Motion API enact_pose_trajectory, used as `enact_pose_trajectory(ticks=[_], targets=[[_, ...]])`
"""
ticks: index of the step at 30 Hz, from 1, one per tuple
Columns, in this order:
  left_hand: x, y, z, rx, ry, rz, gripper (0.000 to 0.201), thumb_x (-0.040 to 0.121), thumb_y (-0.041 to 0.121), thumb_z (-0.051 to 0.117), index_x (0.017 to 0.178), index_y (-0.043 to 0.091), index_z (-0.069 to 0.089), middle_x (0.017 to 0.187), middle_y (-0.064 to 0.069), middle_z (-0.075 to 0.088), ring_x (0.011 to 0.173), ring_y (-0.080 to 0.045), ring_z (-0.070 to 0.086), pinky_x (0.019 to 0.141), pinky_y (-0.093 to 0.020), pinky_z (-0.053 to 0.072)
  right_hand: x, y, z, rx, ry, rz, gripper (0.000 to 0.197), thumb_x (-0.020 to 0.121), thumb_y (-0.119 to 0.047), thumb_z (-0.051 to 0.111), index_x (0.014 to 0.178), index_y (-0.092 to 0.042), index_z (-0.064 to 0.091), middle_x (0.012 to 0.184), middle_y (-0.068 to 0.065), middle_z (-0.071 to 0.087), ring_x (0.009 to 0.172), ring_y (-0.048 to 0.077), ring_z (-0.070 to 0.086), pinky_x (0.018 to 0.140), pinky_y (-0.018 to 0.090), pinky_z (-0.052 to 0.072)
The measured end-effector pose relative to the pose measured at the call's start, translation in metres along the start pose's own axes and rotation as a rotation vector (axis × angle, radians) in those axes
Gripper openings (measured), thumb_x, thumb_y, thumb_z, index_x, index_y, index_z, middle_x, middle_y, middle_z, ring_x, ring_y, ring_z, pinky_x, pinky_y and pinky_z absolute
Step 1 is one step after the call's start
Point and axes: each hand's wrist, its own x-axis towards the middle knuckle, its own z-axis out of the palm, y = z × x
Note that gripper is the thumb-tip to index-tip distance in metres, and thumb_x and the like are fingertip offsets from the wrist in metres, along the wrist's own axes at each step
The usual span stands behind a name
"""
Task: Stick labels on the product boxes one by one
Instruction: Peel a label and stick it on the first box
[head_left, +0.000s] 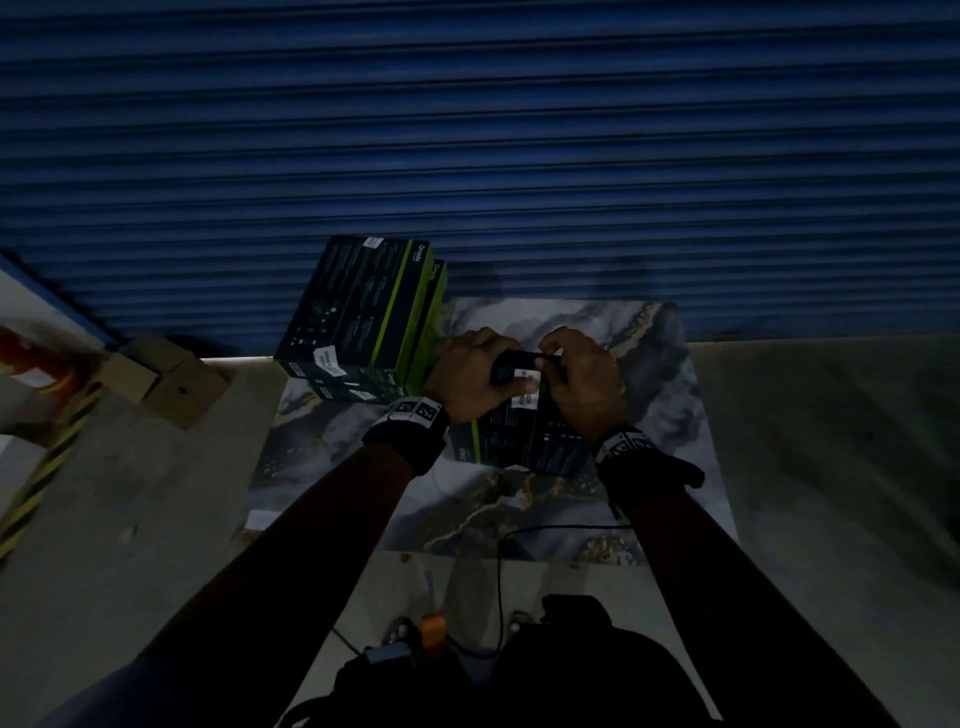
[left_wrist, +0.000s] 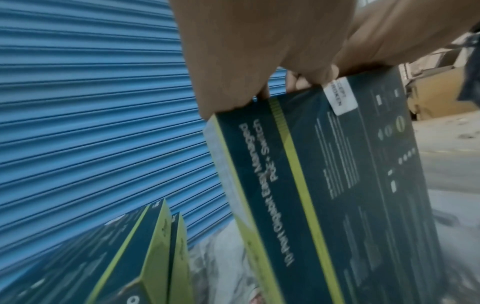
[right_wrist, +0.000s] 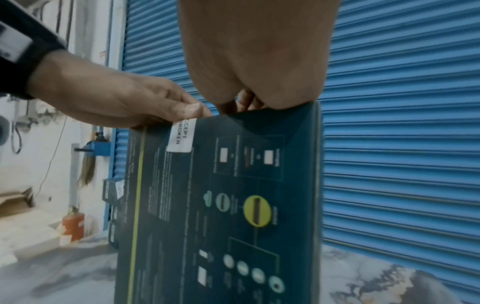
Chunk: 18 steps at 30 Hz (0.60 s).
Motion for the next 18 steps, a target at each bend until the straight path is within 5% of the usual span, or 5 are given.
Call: enact_pose_trajectory(ticks=[8, 13, 18], targets=[[0.001, -0.002, -0.004, 0.066, 0.008, 0.118, 0.073, 0.095, 0.07, 0.05, 0.138, 0.012, 0.06, 0.127, -0.012, 0.065, 0.111, -0.033, 0.063, 0.094, -0.042, 0.053, 0.002, 0.002, -0.009, -0.109, -0.061, -0.182, 0.015, 0.095, -0.004, 0.062, 0.109, -0.005, 0.068, 0.102, 0.01, 0.067, 0.093, 0.021, 0.054, 0.085, 0.037, 0.045], [0.008, -0.007, -0.004, 0.101, -0.021, 0.172, 0.076, 0.1, 0.067, 0.041, 0.145, 0.008, 0.054, 0.15, -0.012, 0.051, 0.131, -0.032, 0.055, 0.109, -0.044, 0.047, 0.008, 0.011, -0.011, -0.166, -0.133, -0.201, 0.028, 0.101, -0.011, 0.052, 0.122, -0.009, 0.07, 0.112, 0.01, 0.067, 0.099, 0.026, 0.059, 0.089, 0.034, 0.048], [0.019, -0.009, -0.004, 0.177, -0.003, 0.225, 0.069, 0.103, 0.06, 0.042, 0.143, 0.005, 0.057, 0.14, -0.015, 0.062, 0.121, -0.033, 0.062, 0.104, -0.044, 0.05, 0.011, 0.014, -0.01, -0.174, -0.114, -0.187, 0.027, 0.103, -0.018, 0.057, 0.125, -0.008, 0.069, 0.118, 0.01, 0.066, 0.103, 0.027, 0.063, 0.092, 0.037, 0.053]])
